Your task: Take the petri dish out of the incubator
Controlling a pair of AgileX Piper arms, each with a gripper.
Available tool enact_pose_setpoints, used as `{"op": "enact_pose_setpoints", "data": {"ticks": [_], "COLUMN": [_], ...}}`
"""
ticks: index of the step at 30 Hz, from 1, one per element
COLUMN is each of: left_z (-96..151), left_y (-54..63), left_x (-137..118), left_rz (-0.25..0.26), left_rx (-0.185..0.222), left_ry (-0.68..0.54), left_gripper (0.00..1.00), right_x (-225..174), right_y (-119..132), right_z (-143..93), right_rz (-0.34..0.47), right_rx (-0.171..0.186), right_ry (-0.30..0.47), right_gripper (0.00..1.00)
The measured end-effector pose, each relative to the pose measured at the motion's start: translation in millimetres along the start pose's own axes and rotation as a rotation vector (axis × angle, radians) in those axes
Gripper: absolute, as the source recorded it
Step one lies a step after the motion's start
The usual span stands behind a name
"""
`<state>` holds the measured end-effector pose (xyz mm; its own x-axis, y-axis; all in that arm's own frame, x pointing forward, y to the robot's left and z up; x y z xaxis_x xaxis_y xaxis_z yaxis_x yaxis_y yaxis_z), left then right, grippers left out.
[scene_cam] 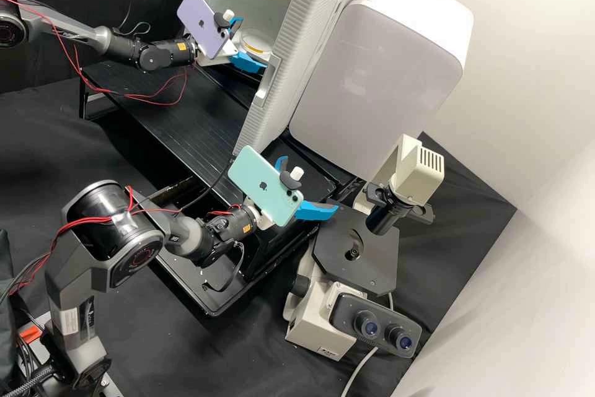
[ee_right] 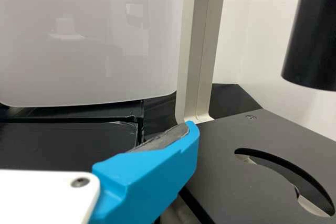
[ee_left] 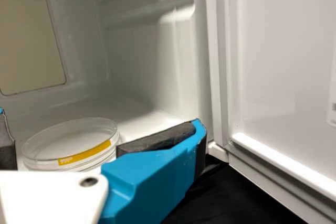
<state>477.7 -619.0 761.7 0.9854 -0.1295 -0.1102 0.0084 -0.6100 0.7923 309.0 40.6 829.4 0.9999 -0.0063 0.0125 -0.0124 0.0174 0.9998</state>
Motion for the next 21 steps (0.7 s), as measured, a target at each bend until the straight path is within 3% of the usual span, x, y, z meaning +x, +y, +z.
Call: {"op": "enact_pose_setpoints", "data": {"ticks": [10, 21], "left_z": [1.0, -11.3], "left_y": [7.2, 0.4], "left_x": [14.3, 20.2], "left_rz": [-0.008, -0.045], "left_rx": [-0.060, -0.083], "left_ry": [0.032, 0.060], "left_gripper": [1.00, 1.00], "right_x": [0.0, 0.0], "right_y": [0.0, 0.0], "right_z": [0.0, 0.0], "right_rz": [0.000, 0.000], "right_rx": [0.000, 0.000], "right_ry": [0.000, 0.000], "right_gripper": [1.00, 1.00]}}
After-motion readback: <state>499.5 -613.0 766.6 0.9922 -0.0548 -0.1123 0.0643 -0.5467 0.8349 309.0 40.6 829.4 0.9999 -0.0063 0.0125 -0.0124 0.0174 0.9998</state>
